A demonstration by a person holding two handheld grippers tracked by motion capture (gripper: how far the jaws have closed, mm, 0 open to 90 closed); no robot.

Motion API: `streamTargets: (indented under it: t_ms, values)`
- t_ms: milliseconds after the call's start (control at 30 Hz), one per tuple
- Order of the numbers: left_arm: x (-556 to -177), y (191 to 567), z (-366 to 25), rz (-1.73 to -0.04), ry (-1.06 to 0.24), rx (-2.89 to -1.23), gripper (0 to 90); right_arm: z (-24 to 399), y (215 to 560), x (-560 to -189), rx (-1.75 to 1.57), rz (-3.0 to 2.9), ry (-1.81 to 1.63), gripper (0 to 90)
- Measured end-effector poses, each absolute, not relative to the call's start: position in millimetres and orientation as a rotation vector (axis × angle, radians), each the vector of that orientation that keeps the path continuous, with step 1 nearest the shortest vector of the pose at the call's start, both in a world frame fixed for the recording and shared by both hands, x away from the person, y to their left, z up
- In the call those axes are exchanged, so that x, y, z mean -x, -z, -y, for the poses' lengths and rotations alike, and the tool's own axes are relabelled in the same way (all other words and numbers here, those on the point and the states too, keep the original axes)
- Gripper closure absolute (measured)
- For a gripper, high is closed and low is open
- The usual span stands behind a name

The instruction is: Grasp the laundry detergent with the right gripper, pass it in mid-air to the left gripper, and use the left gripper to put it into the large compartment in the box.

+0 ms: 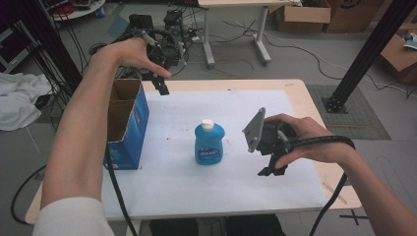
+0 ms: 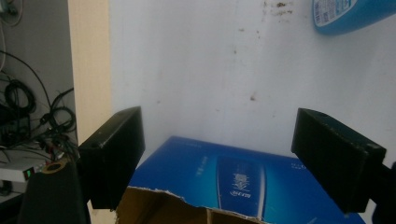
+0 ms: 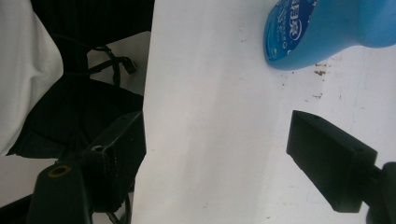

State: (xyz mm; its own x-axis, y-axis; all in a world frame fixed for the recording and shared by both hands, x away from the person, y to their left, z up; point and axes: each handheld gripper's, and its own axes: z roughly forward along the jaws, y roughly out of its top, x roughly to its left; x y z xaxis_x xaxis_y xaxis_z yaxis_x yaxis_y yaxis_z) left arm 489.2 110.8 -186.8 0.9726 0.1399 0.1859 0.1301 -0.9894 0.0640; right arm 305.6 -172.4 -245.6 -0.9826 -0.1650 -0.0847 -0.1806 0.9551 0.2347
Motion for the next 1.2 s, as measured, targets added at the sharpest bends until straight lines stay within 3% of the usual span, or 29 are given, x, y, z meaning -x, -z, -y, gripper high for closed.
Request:
streamTargets:
  t_ms: [1200]
  values:
    - [-488.3, 203.6, -120.6, -0.207, -0.261, -3.065, 18.0, 167.4, 273.8, -358.5, 0.066, -3.005, -0.566, 18.7]
